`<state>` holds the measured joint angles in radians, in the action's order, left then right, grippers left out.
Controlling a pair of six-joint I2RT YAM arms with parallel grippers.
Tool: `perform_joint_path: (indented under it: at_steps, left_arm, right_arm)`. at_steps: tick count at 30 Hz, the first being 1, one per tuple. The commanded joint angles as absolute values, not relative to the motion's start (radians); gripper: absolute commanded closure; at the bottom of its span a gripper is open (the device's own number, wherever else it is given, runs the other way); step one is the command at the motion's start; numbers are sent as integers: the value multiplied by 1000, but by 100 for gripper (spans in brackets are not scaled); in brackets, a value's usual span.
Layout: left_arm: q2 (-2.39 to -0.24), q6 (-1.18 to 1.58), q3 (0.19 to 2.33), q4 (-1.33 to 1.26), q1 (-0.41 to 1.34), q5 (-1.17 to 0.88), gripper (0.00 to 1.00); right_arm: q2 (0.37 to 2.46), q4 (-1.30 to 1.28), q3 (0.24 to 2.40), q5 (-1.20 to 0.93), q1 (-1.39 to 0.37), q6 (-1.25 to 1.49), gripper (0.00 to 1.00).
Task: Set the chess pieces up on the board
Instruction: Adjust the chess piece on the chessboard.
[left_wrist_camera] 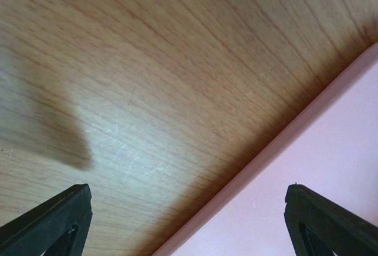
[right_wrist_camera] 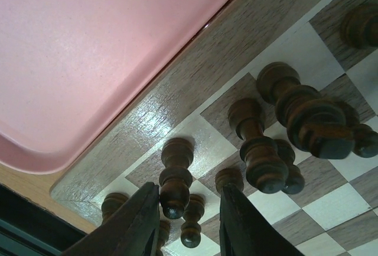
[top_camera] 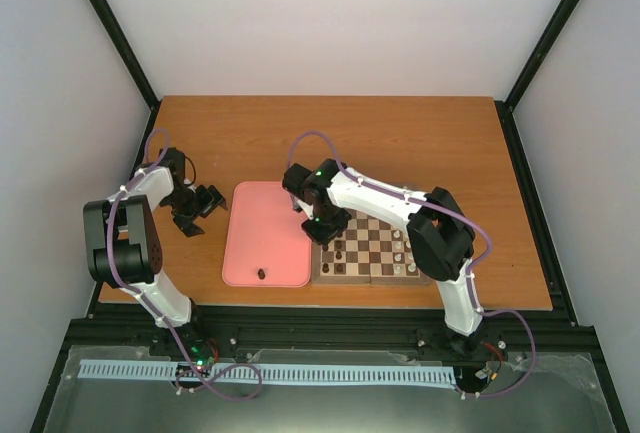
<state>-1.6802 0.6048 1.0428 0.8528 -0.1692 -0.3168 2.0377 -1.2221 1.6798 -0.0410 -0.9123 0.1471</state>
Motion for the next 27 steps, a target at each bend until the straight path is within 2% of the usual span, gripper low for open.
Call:
perform_joint_path:
  at_steps: [1, 9, 16, 27]
  left_arm:
    - [-1690, 588, 1057, 844, -171, -312, 0]
    - [-1688, 586, 1054, 842, -171, -310, 0]
    - [-1687, 586, 1054, 843, -171, -310, 0]
    - [-1689, 587, 1053, 842, -171, -310, 0]
  right_arm:
    - [2052, -1230, 1669, -12, -916, 160, 72]
    - [2050, -1228, 1671, -8, -916, 156, 73]
    - [2028, -1211, 1654, -65, -916, 148, 81]
    - [2033, -1201, 1638, -92, -916, 140, 85]
